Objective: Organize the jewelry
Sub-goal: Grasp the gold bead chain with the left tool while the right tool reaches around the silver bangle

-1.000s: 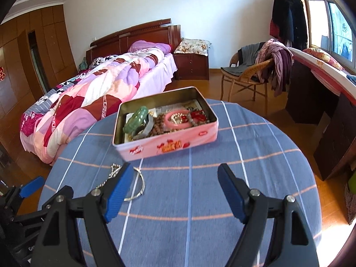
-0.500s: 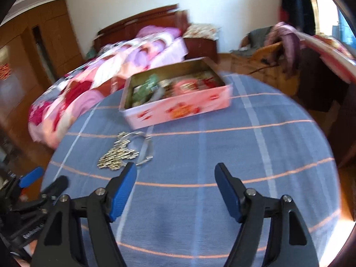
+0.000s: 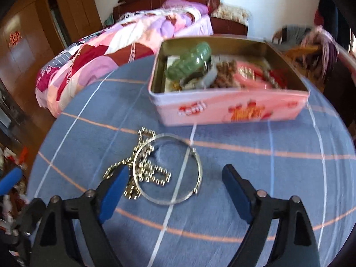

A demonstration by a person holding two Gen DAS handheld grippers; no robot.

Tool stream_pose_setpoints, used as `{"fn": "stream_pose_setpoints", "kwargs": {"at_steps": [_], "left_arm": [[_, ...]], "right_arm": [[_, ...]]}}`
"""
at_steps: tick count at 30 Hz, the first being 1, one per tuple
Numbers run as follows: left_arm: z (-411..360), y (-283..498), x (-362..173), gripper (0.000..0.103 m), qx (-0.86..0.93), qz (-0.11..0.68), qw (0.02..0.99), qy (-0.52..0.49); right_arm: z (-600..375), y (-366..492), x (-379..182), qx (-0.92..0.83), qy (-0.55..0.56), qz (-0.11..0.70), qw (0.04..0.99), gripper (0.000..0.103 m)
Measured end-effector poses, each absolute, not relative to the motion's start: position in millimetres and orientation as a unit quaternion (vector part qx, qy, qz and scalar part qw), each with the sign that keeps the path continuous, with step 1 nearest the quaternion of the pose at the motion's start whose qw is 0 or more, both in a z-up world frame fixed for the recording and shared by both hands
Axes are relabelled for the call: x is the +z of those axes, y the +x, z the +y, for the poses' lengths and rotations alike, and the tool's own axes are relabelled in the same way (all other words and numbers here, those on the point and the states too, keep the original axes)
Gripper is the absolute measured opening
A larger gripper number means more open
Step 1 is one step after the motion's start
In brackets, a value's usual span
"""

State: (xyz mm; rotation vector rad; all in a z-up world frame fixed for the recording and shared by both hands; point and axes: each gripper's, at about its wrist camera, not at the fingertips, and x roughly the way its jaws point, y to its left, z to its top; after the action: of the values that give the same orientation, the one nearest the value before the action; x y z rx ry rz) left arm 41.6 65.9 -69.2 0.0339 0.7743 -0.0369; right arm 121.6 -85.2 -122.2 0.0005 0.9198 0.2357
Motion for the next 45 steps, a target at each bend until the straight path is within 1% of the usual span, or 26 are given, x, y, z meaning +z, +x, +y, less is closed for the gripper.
{"fn": "stream_pose_setpoints", "kwargs": {"at_steps": [1,2,3,5,12,19,27,30,33,34,35,36,37,39,43,45], "left_arm": [[66.8,43.2,-70.1,0.082,-0.018,0.379,0.925,0.014],[67.5,45.1,-71.3,0.082,-0.017,0.382,0.924,0.011],[67.9,46.3,-72.0,0.082,-0.018,0.385,0.923,0.008],[67.5,47.9,-72.5,0.082,-0.024,0.386,0.922,0.0],[51.3,53.5,-70.6,0.082,-0.047,0.384,0.922,0.016],[9.9,86.9,-69.3,0.082,-0.099,0.392,0.914,0.037],[-26.0,127.2,-89.6,0.082,-0.108,0.431,0.895,0.047],[-29.9,124.6,-97.4,0.081,-0.101,0.424,0.898,0.061],[-28.4,121.0,-96.6,0.071,-0.114,0.419,0.9,0.049],[-28.8,120.6,-96.1,0.063,-0.116,0.418,0.9,0.047],[-28.3,121.3,-96.9,0.047,-0.113,0.422,0.898,0.048],[-29.8,122.8,-97.9,0.047,-0.111,0.424,0.898,0.05],[-30.5,122.6,-96.7,0.041,-0.11,0.424,0.897,0.052],[-33.1,120.4,-93.5,0.036,-0.115,0.423,0.897,0.055],[-41.0,116.2,-89.3,0.019,-0.12,0.419,0.898,0.065],[-42.4,116.0,-89.0,0.018,-0.117,0.419,0.898,0.064]], "right_arm": [[-85.7,119.8,-122.5,0.115,-0.004,0.44,0.891,0.085],[-85.8,118.4,-122.7,0.118,-0.006,0.437,0.892,0.078],[-86.3,116.3,-122.5,0.119,-0.008,0.434,0.893,0.066],[-91.9,114.0,-120.9,0.115,-0.011,0.437,0.892,0.066],[-130.3,91.9,-112.9,0.113,0.049,0.43,0.894,0.066],[-177.4,69.3,-100.3,0.029,0.039,0.401,0.915,0.066],[-192.5,71.8,-105.7,0.009,0.066,0.407,0.911,0.066],[-190.2,74.1,-108.3,0.008,0.06,0.416,0.908,0.066],[-192.2,74.5,-110.8,0.015,0.064,0.42,0.905,0.066],[-193.0,76.6,-111.9,0.015,0.064,0.422,0.904,0.066],[-192.7,77.7,-113.0,0.015,0.064,0.425,0.903,0.066],[-191.6,78.9,-113.9,0.015,0.062,0.427,0.902,0.066],[-190.9,79.0,-114.2,0.015,0.06,0.427,0.902,0.066],[-189.1,79.3,-114.5,0.015,0.057,0.426,0.903,0.066],[-186.0,80.3,-115.7,0.012,0.05,0.427,0.903,0.066],[-184.7,80.7,-116.0,0.009,0.046,0.426,0.904,0.066]]}}
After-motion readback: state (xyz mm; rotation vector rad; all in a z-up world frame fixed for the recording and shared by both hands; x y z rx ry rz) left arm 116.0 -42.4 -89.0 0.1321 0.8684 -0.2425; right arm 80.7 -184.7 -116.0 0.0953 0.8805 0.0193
